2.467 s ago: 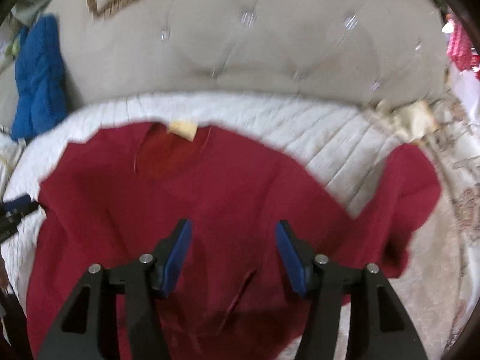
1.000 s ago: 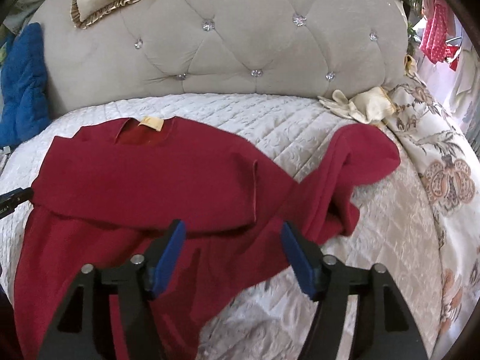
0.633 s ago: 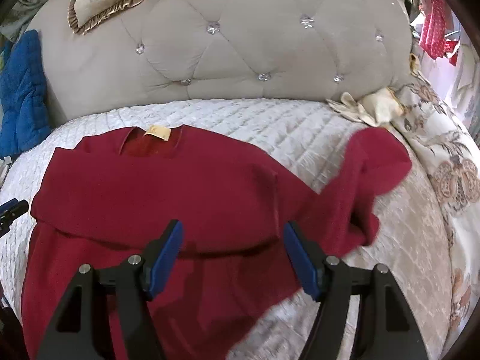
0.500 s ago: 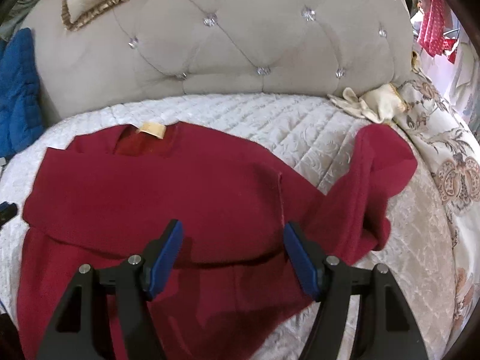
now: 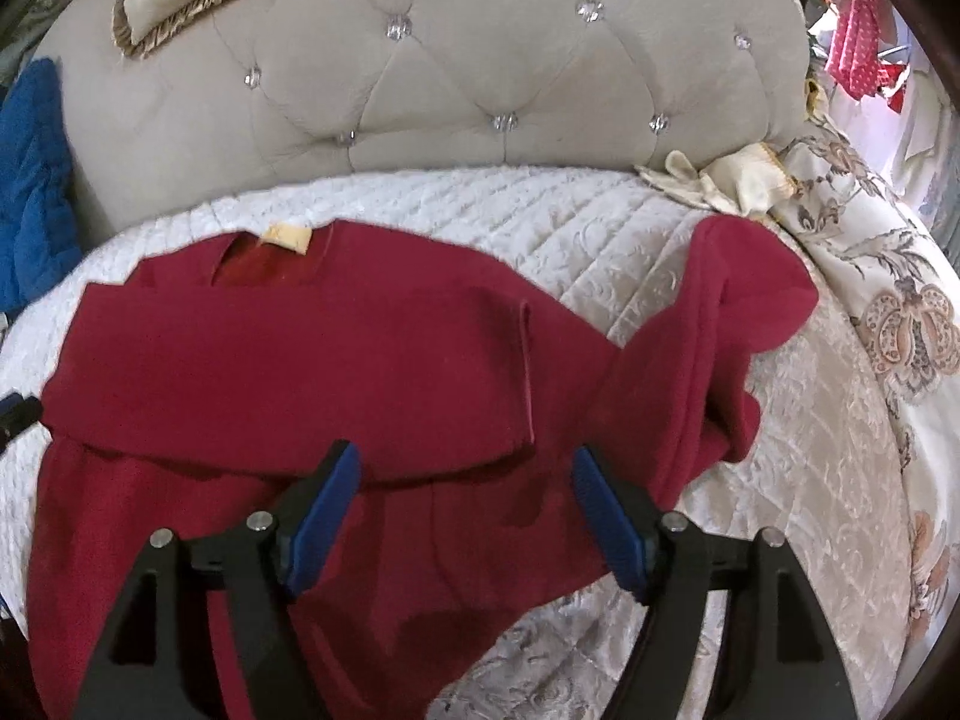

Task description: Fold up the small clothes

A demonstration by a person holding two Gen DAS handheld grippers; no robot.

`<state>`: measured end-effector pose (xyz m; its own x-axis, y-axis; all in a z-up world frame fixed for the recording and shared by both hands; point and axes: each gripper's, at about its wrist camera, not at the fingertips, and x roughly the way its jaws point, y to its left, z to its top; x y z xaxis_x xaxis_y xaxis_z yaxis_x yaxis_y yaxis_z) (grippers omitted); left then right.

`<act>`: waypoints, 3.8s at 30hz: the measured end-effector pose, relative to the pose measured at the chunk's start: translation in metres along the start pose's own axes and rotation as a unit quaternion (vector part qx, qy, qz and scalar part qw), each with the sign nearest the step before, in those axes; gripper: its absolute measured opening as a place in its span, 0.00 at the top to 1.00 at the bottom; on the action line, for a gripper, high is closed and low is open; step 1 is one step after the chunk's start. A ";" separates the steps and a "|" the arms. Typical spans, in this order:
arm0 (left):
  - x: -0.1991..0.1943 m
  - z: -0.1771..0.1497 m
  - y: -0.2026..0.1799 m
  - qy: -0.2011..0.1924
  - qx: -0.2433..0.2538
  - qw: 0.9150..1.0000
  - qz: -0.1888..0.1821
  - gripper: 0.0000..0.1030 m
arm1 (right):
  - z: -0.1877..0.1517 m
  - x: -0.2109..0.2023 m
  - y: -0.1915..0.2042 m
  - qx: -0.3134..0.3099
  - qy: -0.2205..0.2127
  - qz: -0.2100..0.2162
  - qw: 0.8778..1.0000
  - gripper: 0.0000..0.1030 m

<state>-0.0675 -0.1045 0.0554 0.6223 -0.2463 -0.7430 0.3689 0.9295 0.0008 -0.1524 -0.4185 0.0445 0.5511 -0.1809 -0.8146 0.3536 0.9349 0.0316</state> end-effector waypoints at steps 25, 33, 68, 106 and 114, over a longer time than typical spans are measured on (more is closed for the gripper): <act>0.033 -0.020 -0.030 0.044 0.027 0.999 -0.012 0.71 | 0.103 0.037 -0.133 0.145 -0.003 -0.060 0.988 0.17; 0.033 -0.016 -0.023 0.044 0.017 0.999 -0.025 0.71 | 0.097 0.028 -0.152 0.162 -0.030 -0.035 0.986 0.89; 0.051 0.058 0.024 0.014 -0.050 0.998 -0.039 0.72 | 0.029 -0.066 -0.008 -0.043 -0.031 0.139 0.989 0.27; 0.028 0.019 0.040 0.030 -0.072 0.996 -0.049 0.94 | 0.002 -0.006 -0.033 0.068 0.053 0.149 0.985 0.79; 0.002 -0.004 0.050 0.034 -0.061 0.996 -0.049 0.93 | -0.001 -0.007 -0.043 0.064 0.033 0.083 0.994 0.86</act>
<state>-0.0503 -0.0577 0.0512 0.5377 -0.3220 -0.7792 0.3365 0.9294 -0.1519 -0.1723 -0.4570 0.0487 0.5604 -0.0027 -0.8282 0.3577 0.9027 0.2391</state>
